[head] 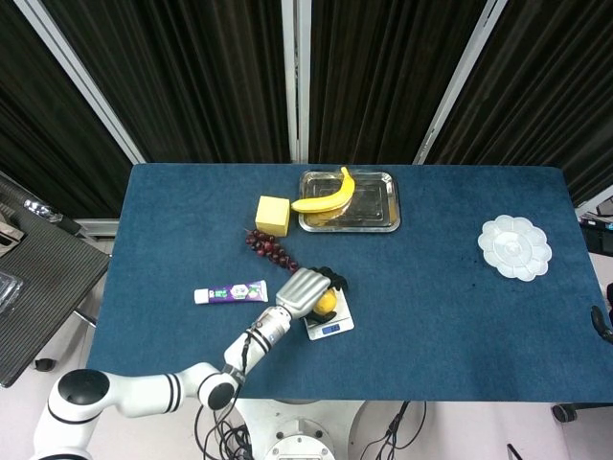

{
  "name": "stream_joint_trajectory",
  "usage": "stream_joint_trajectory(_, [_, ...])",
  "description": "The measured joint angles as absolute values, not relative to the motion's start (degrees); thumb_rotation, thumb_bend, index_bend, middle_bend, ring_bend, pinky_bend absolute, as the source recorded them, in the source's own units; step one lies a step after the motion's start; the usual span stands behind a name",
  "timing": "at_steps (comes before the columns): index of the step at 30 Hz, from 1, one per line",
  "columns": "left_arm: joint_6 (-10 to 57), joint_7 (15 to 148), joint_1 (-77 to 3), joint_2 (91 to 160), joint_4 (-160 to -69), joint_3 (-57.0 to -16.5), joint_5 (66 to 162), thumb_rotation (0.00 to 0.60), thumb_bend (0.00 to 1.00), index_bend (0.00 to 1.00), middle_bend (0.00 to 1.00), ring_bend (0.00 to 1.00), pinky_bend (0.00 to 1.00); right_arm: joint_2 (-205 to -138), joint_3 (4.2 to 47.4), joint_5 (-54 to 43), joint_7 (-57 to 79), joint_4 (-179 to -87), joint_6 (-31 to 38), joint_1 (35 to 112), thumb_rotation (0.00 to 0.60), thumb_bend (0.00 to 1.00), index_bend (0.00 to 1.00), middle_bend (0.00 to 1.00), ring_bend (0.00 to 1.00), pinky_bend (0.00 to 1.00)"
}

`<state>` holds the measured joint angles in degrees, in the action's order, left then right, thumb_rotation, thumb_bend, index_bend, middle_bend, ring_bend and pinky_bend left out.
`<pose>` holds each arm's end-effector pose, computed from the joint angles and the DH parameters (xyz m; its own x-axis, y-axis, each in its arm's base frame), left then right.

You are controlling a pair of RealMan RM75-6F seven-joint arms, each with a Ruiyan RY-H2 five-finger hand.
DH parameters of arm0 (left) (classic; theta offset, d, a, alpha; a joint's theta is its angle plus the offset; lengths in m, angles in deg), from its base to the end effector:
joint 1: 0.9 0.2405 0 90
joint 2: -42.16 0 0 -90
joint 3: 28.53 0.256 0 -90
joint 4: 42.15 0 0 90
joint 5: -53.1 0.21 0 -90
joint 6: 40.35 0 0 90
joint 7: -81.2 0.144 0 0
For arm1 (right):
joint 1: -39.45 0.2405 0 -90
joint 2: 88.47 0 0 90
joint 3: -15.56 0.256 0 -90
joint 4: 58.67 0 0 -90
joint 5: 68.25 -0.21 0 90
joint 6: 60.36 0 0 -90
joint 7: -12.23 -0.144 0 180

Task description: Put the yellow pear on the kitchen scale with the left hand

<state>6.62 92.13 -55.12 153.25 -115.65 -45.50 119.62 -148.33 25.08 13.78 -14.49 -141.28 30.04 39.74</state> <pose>-0.0161 0.3219 -0.1244 0.2426 0.4355 0.8669 0.8479 -0.5294 0.0286 -0.3504 -0.1763 0.2383 0.1783 0.2244 0.9580 -0.9838 0.0592 0.1693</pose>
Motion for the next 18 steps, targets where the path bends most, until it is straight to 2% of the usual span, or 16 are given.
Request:
stream_joint_trajectory(10, [6.86,89.03,-55.28,154.13,-116.2,-45.66,119.04,0.6,0.34,0.3,0.26,0.23,0.63,-148.57,24.99,13.7,-14.19,-141.15,29.17,40.06,0.6,0.27,0.0,0.0,0.0,0.0])
stream_joint_trajectory(14, [7.02,87.07,-55.16,154.55,-115.19,-45.21,119.87,0.6,0.28,0.25,0.2,0.15,0.5,-148.5,24.99,13.38,-13.99,-141.3,28.79,40.06,0.6,0.27,0.0,0.0,0.0,0.0])
stream_joint_trajectory(18, [7.4,86.02,-55.07,154.5,-115.07,-44.8,120.96,0.6,0.21,0.2,0.14,0.08,0.42,-148.47,25.0,13.2,-13.81,-141.41,28.4,40.17,0.6,0.27,0.0,0.0,0.0,0.0])
